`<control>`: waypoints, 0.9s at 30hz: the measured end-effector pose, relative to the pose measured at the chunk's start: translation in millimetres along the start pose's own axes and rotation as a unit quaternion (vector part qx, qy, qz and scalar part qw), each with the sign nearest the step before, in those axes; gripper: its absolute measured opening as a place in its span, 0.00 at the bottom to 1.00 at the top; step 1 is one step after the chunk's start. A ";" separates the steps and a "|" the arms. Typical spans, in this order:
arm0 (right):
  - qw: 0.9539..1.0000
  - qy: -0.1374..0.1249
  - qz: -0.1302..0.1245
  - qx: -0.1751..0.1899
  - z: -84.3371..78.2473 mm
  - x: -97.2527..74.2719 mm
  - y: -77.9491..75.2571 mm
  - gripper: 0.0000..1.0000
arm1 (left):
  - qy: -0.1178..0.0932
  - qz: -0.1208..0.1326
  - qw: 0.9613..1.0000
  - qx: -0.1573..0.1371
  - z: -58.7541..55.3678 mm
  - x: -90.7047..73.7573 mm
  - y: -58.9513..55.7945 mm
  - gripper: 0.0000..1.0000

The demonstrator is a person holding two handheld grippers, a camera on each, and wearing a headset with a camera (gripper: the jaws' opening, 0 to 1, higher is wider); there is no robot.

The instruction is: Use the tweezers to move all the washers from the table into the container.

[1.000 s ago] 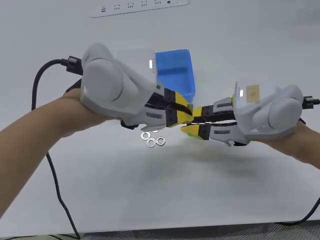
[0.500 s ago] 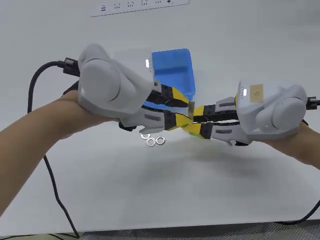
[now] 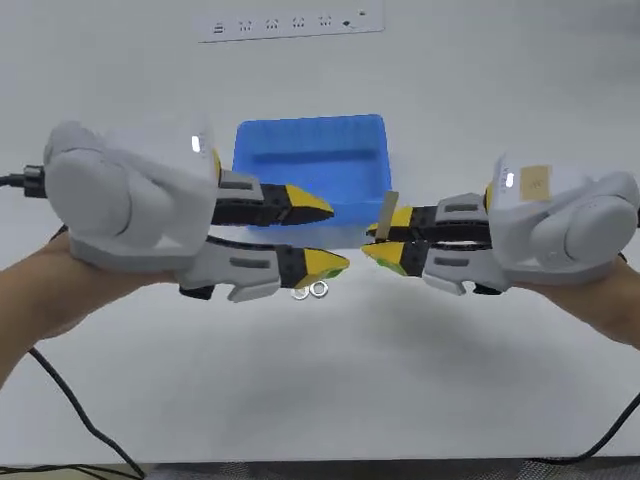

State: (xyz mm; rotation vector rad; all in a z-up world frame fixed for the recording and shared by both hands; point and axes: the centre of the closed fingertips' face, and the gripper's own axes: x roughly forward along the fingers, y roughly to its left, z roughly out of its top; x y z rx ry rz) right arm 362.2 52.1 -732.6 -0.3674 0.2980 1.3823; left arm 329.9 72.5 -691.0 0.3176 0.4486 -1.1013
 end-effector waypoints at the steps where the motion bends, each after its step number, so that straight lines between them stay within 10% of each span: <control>1: 1.000 -0.002 -0.001 -0.001 4.5 -1.2 -1.7 0.09 | -0.005 0.009 1.000 -0.008 -2.0 -5.2 0.6 0.32; 12: 1.000 -0.015 -0.004 -0.023 42.5 -5.7 -19.4 0.09 | -0.042 0.076 0.995 -0.056 -14.3 -32.6 5.0 0.55; 27: 0.998 -0.035 0.001 -0.045 79.3 28.9 -62.2 0.09 | -0.083 0.126 0.983 -0.107 -24.1 -56.1 14.8 0.98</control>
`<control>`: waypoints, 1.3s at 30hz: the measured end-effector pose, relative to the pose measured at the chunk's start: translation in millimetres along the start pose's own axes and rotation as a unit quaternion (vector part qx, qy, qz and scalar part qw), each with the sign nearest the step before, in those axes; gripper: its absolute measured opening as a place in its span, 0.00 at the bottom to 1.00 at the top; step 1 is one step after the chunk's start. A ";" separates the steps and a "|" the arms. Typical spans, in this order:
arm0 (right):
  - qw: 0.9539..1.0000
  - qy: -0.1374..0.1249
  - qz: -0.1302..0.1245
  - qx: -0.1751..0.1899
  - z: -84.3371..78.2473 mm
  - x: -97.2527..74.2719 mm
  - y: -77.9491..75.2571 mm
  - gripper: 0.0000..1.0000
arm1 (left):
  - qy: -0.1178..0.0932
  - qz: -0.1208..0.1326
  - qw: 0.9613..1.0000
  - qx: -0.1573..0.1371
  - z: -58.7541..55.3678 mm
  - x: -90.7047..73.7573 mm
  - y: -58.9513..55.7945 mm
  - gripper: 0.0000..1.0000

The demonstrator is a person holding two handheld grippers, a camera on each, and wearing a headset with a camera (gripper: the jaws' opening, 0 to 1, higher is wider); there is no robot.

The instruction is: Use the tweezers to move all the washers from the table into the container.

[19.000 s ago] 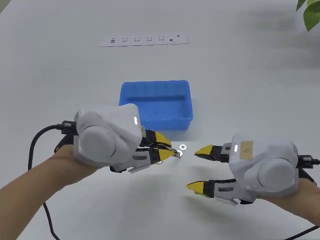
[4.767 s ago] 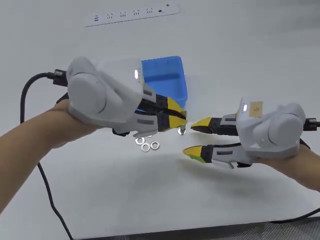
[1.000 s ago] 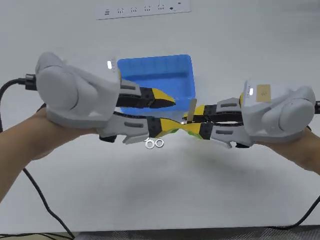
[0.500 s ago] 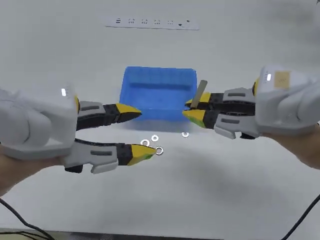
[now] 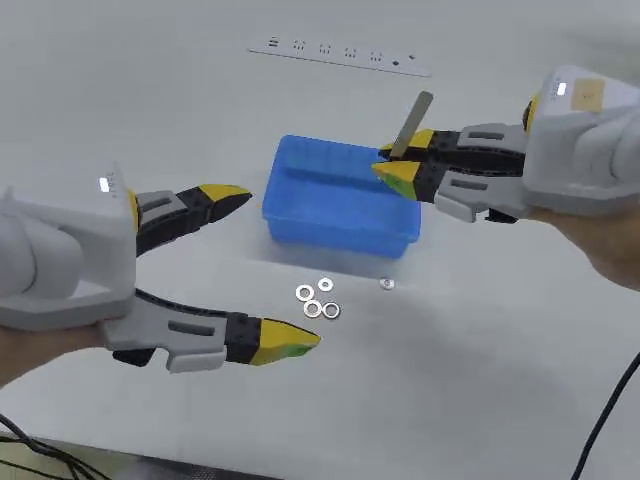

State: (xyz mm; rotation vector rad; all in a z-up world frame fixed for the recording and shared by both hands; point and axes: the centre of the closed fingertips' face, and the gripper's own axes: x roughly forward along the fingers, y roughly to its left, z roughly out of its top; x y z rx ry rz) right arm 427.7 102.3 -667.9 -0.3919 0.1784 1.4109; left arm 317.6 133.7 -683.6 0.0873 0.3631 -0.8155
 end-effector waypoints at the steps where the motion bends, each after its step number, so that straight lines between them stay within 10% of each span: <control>1: 1.000 -0.002 0.002 0.002 -0.8 5.2 -2.1 0.09 | -0.001 0.003 1.000 -0.006 -0.8 -1.5 1.4 1.00; 16: 0.997 0.044 0.057 -0.009 -61.7 72.2 5.0 0.09 | 0.012 0.067 0.997 -0.027 -21.1 -32.8 31.2 0.99; 39: 0.997 0.045 0.059 0.002 -74.2 67.6 5.2 0.10 | 0.018 0.091 0.995 -0.028 -15.3 -27.8 26.7 0.97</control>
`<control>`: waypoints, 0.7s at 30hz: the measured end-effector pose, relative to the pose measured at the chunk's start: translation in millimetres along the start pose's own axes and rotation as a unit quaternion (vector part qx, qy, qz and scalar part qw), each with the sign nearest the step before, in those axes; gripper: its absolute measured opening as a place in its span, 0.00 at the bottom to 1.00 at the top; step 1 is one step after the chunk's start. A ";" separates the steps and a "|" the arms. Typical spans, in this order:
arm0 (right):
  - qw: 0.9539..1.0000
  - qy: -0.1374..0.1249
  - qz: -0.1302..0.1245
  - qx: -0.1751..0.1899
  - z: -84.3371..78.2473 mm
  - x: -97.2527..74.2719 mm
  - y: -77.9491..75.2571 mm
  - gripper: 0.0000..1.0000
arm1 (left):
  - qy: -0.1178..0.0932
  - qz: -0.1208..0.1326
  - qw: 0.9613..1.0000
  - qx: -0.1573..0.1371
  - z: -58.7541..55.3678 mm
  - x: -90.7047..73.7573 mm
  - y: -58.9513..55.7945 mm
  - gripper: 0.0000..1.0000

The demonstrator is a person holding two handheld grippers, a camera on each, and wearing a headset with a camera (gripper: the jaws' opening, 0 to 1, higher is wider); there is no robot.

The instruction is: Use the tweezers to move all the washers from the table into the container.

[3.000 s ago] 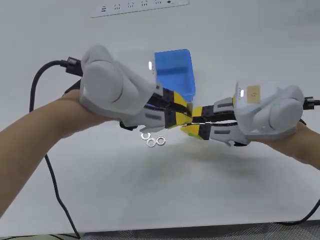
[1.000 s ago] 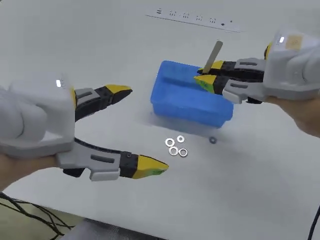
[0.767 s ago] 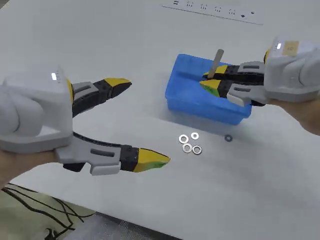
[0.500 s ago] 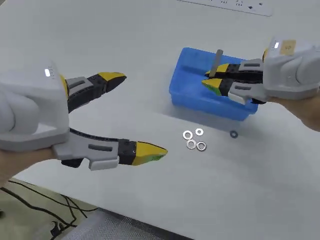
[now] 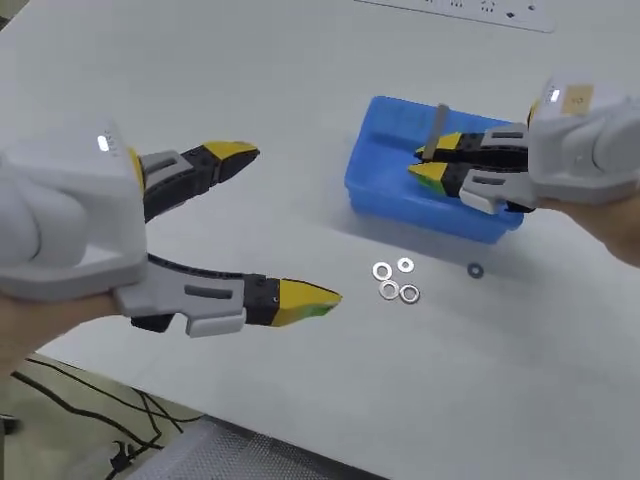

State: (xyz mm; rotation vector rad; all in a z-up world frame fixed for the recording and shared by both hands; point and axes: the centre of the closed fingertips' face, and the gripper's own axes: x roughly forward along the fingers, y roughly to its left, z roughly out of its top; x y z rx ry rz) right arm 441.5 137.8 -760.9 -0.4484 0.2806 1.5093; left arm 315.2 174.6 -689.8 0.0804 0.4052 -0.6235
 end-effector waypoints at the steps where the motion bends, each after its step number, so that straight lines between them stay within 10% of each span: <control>1: 1.000 -0.001 0.000 0.004 0.0 -0.2 0.0 0.10 | 0.000 0.001 1.000 0.000 -0.6 -0.6 -0.1 0.97; 14: 1.000 -0.007 -0.003 0.008 4.5 -1.2 4.4 0.08 | -0.006 0.005 1.000 -0.007 -2.4 -1.6 6.4 0.97; 21: 1.000 -0.010 -0.011 0.000 15.2 -10.1 2.5 0.08 | -0.044 0.006 0.999 -0.012 20.1 16.4 22.4 0.92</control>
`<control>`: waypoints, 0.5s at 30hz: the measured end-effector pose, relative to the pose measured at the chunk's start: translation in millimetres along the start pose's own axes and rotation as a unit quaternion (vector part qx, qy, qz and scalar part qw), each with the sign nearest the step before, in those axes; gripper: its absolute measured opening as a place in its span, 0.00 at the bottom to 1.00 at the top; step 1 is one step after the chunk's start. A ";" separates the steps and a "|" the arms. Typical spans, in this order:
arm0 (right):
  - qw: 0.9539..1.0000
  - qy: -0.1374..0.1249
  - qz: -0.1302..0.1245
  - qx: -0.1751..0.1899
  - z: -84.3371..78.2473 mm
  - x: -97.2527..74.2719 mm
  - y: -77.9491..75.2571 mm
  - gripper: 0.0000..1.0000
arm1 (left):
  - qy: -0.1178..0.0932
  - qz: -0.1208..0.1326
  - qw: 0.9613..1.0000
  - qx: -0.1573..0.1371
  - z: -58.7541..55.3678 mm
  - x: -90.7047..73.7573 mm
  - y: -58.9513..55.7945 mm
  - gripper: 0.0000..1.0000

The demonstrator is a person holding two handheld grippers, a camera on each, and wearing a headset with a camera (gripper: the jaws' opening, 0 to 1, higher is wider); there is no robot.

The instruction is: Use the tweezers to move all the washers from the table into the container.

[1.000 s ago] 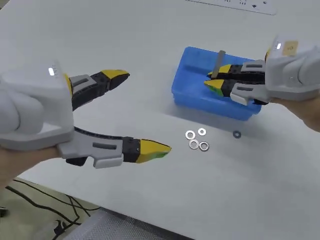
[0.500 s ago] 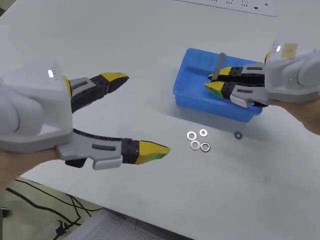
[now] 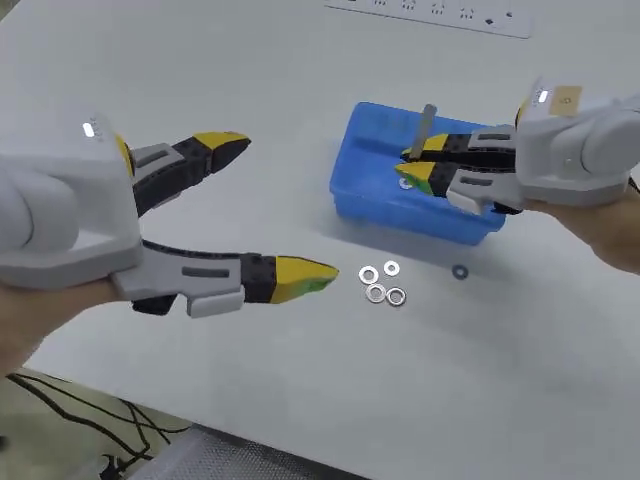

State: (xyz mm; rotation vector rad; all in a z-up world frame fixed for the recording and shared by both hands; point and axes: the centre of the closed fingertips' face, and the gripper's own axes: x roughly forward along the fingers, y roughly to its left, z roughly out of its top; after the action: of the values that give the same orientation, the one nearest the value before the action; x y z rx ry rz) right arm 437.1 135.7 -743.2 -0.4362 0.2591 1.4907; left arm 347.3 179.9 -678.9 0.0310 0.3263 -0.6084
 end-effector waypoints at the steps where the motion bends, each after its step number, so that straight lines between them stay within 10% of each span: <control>1: 1.000 0.000 -0.002 -0.002 2.3 -2.3 -0.8 0.08 | -0.005 0.001 1.000 0.003 3.7 4.3 2.3 0.89; 6: 1.000 -0.002 -0.003 -0.010 11.2 -11.7 -0.7 0.08 | -0.054 -0.043 0.997 0.030 41.9 36.7 -2.9 0.74; 15: 0.999 0.002 0.006 -0.034 21.0 -22.8 6.1 0.08 | -0.039 -0.122 0.988 0.084 66.9 80.9 -16.0 0.45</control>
State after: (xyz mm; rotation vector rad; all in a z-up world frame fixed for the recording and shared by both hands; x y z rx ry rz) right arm 427.3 124.4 -715.4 -0.4925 0.2142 1.5131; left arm 420.1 113.5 -639.5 0.1316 0.2038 -0.8764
